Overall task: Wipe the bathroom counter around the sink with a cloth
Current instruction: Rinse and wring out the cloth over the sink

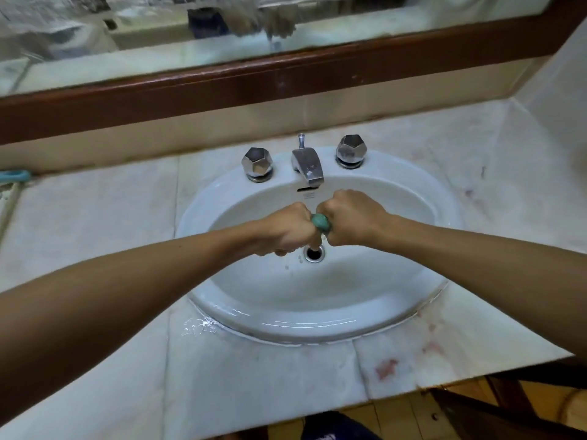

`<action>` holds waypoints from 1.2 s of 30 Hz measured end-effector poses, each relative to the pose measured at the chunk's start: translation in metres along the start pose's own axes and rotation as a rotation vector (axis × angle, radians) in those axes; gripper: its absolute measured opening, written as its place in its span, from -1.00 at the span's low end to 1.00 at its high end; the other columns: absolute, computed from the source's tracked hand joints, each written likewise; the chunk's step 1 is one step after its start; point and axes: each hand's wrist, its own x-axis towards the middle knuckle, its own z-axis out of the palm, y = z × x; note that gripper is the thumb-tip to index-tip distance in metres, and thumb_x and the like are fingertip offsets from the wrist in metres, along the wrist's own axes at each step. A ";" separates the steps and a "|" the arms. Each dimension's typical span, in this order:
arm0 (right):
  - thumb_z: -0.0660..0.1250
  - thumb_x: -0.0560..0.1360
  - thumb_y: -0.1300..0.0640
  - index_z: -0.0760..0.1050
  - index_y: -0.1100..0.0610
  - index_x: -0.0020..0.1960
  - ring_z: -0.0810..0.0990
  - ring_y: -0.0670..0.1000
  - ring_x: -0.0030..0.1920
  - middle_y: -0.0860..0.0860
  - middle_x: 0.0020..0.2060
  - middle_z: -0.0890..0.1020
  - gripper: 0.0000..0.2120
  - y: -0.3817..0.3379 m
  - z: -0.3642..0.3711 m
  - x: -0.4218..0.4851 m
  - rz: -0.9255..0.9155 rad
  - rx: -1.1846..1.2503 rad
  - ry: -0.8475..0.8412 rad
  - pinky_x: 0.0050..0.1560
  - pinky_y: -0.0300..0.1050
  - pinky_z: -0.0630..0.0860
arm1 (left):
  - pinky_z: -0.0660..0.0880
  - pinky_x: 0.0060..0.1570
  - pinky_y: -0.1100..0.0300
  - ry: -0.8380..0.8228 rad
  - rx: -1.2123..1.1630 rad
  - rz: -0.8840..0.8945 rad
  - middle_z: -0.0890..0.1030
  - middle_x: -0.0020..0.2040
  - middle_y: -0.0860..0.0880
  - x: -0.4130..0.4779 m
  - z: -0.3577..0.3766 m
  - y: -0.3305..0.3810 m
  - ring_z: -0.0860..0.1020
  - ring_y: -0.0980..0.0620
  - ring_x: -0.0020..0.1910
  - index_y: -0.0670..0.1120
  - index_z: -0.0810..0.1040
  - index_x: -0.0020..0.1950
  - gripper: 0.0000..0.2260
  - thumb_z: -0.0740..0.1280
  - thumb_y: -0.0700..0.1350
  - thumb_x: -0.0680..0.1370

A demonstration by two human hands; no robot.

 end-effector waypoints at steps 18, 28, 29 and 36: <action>0.46 0.31 0.17 0.41 0.11 -0.34 0.51 0.12 -0.43 0.03 -0.49 0.50 -0.79 0.011 0.002 -0.022 0.022 0.249 -0.054 -0.50 -0.14 0.32 | 0.37 -0.29 0.13 0.188 0.756 0.293 0.47 -0.28 0.00 -0.019 0.008 0.002 0.52 -0.11 -0.21 -0.06 0.45 -0.12 -0.82 0.32 0.04 0.49; 0.68 0.07 -0.01 0.60 0.30 -0.11 0.50 -0.01 -0.44 0.12 -0.39 0.55 -0.45 -0.016 0.017 -0.034 0.282 1.563 -0.679 -0.45 -0.21 0.45 | 0.38 -0.36 0.07 0.697 1.093 0.807 0.59 -0.17 -0.10 -0.041 -0.006 -0.093 0.53 -0.13 -0.30 -0.16 0.60 0.14 -0.75 0.37 -0.19 0.47; 0.68 0.09 0.01 0.63 0.29 -0.09 0.56 0.01 -0.41 0.15 -0.34 0.60 -0.47 -0.023 0.023 -0.033 0.278 1.687 -0.715 -0.42 -0.19 0.51 | 0.39 -0.34 0.06 0.795 1.060 0.858 0.61 -0.15 -0.09 -0.047 -0.008 -0.104 0.54 -0.13 -0.28 -0.16 0.62 0.16 -0.75 0.35 -0.22 0.49; 0.14 0.49 0.41 0.44 0.39 0.30 0.60 0.18 0.14 0.29 0.22 0.55 -0.61 -0.123 0.033 -0.008 0.438 1.982 -0.691 0.12 0.00 0.57 | 0.44 -0.11 0.06 1.090 0.825 0.655 0.58 0.27 -0.10 -0.108 -0.006 -0.202 0.59 -0.12 0.13 -0.07 0.58 0.31 -0.62 0.35 -0.28 0.50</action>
